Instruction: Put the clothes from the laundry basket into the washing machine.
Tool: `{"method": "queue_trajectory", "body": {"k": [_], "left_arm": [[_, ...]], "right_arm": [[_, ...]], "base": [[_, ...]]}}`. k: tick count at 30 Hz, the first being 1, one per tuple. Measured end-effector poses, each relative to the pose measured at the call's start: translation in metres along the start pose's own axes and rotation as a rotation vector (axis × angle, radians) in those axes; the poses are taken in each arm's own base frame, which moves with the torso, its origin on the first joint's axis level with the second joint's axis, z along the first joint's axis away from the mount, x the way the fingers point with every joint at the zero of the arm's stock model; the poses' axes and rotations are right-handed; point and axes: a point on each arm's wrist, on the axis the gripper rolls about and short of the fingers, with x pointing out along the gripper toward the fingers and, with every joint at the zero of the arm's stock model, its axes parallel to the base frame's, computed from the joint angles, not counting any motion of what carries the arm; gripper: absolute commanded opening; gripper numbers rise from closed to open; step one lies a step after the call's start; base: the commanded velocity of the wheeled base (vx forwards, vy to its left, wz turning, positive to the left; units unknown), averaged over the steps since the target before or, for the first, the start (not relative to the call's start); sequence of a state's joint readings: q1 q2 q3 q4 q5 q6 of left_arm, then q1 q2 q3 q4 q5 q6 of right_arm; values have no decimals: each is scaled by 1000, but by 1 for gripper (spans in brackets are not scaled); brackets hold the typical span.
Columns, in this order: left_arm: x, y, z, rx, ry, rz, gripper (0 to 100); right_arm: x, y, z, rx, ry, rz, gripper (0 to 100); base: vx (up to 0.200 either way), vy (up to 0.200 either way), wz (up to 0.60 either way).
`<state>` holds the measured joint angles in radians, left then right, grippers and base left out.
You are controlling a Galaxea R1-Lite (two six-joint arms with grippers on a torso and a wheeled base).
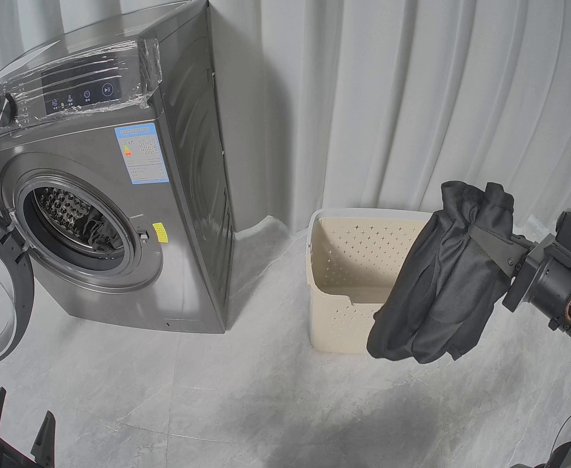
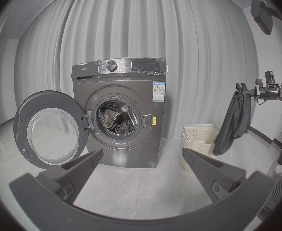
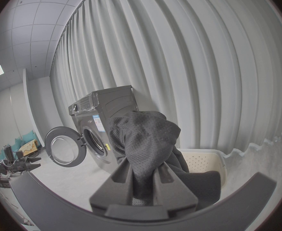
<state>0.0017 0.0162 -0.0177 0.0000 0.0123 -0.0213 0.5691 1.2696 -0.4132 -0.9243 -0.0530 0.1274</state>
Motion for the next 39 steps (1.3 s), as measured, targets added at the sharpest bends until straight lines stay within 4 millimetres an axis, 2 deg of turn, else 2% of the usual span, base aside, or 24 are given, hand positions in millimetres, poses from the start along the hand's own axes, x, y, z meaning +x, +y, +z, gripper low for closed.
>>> {"method": "queue_trajectory", "body": {"k": [35, 39], "left_arm": [[0, 0, 0, -6, 0, -1, 100], [0, 0, 0, -7, 0, -1, 100]], "right_arm": [[-14, 12, 7, 17, -54, 122, 0], [-15, 13, 8, 18, -60, 126, 0]], "base": [[0, 200, 0], [0, 0, 0]]}}
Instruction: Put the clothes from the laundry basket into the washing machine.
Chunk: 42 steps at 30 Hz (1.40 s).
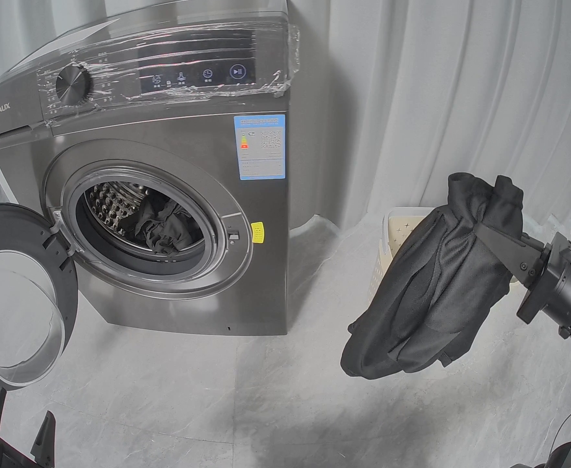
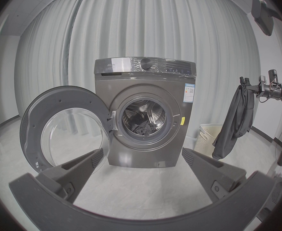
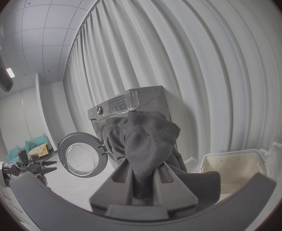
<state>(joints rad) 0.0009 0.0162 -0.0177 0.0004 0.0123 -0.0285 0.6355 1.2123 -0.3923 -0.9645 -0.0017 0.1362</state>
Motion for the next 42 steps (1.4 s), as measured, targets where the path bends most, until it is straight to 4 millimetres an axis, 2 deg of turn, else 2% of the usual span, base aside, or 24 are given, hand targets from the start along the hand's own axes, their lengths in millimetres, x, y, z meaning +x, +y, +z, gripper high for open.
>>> {"method": "queue_trajectory", "body": {"k": [11, 20, 42], "left_arm": [[0, 0, 0, 1, 0, 0, 100], [0, 0, 0, 1, 0, 1, 100], [0, 0, 0, 3, 0, 0, 100]], "right_arm": [[0, 0, -2, 2, 9, 1, 0], [0, 0, -3, 2, 15, 0, 0], [0, -1, -8, 0, 34, -2, 0]], "base": [[-164, 0, 0], [0, 0, 0], [0, 200, 0]]}}
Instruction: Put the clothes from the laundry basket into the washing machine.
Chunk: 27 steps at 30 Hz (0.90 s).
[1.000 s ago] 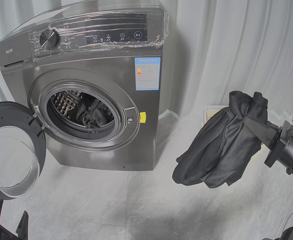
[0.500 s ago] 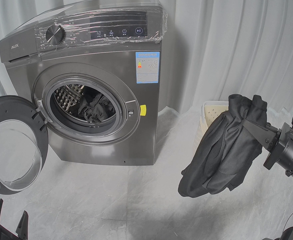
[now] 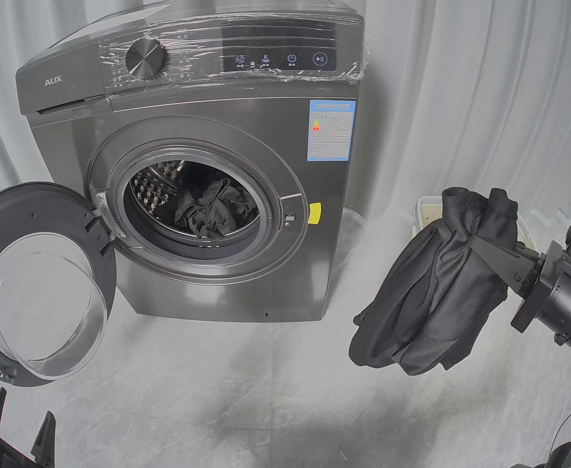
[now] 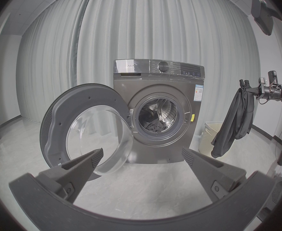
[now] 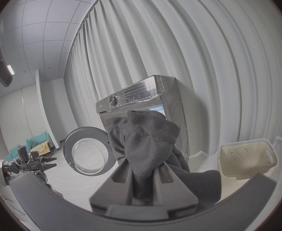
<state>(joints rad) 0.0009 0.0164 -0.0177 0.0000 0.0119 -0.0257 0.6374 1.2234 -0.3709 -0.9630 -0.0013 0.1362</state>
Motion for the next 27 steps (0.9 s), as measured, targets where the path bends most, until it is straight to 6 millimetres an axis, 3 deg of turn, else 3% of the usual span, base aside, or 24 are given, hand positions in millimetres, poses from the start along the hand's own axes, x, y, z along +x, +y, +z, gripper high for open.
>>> {"method": "queue_trajectory", "body": {"k": [8, 27], "left_arm": [[0, 0, 0, 0, 0, 0, 100], [0, 0, 0, 0, 0, 0, 100]], "right_arm": [[0, 0, -1, 2, 7, -1, 0], [1, 0, -3, 2, 13, -2, 0]], "base": [[0, 200, 0], [0, 0, 0]]}}
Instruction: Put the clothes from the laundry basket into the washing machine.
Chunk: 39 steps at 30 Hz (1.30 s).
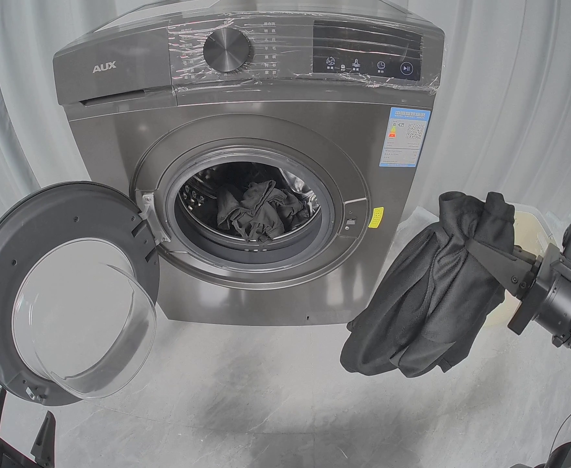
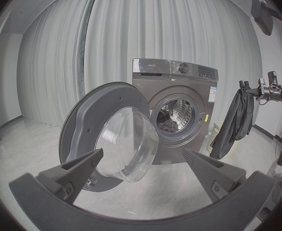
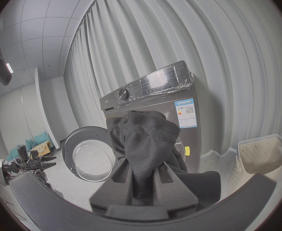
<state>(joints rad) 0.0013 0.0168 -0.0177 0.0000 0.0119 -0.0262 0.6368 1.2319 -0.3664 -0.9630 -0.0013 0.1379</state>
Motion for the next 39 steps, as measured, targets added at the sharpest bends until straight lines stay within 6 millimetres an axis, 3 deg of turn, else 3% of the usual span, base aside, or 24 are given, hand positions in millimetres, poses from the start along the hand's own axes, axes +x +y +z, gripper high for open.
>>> {"method": "queue_trajectory", "body": {"k": [32, 39], "left_arm": [[0, 0, 0, 0, 0, 0, 100], [0, 0, 0, 1, 0, 0, 100]], "right_arm": [[-1, 0, -2, 0, 11, 0, 0], [-1, 0, -3, -1, 14, 1, 0]], "base": [[19, 0, 0], [0, 200, 0]]}}
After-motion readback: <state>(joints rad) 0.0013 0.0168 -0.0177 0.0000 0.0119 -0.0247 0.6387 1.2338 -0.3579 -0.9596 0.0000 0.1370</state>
